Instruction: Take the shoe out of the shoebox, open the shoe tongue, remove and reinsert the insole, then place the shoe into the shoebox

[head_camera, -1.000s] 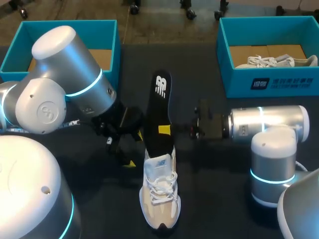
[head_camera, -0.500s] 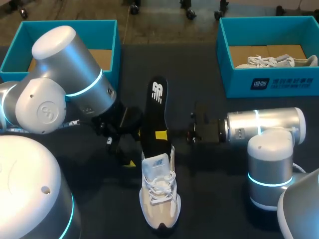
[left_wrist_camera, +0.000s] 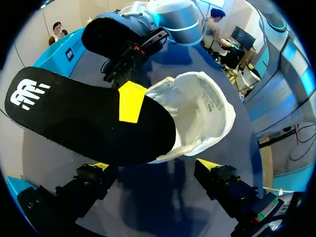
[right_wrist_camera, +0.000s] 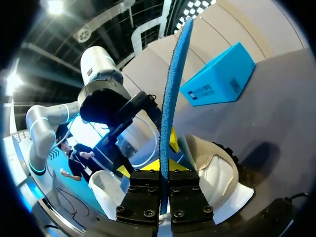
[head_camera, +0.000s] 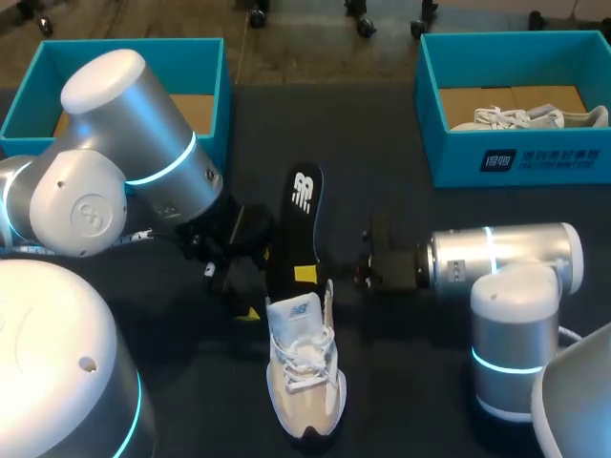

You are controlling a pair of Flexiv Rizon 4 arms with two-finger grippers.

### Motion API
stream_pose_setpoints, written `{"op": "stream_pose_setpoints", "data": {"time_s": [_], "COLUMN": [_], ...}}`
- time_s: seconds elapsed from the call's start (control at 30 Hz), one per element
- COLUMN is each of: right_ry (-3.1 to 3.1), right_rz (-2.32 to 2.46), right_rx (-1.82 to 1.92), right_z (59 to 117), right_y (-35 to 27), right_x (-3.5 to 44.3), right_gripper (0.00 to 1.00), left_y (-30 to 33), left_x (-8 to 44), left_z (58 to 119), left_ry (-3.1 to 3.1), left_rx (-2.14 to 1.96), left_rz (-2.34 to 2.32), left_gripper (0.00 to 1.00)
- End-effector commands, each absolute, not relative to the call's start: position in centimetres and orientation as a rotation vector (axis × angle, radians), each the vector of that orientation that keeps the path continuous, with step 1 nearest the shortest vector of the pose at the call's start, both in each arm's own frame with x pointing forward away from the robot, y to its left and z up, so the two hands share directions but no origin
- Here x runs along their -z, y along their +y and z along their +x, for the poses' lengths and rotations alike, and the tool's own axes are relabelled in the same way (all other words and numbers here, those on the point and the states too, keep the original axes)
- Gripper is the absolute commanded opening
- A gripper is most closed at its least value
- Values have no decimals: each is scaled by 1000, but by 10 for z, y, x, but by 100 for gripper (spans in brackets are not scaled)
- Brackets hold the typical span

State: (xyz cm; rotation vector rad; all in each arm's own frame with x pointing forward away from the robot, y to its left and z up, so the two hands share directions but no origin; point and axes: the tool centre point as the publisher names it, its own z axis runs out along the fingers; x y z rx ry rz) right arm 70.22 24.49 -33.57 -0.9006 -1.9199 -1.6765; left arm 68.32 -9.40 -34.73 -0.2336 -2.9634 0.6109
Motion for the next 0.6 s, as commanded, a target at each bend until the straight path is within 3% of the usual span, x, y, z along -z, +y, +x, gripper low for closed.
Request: {"op": "stream_pose_setpoints", "data": {"time_s": [0.03, 0.6], "right_ry": [-1924, -1855], "right_rz": [-916, -981], "right_rx": [1658, 1607], "right_z": [695, 689], "right_y": [247, 246], "right_x": [337, 335], "right_gripper": [0, 0], "left_y": [-94, -94], "left_x": [348, 348], "left_z": [683, 683], "left_ry": [-2964, -2964], "left_rx": [-611, -611], "left_rz": [-234, -234], "left_gripper": [100, 100]}}
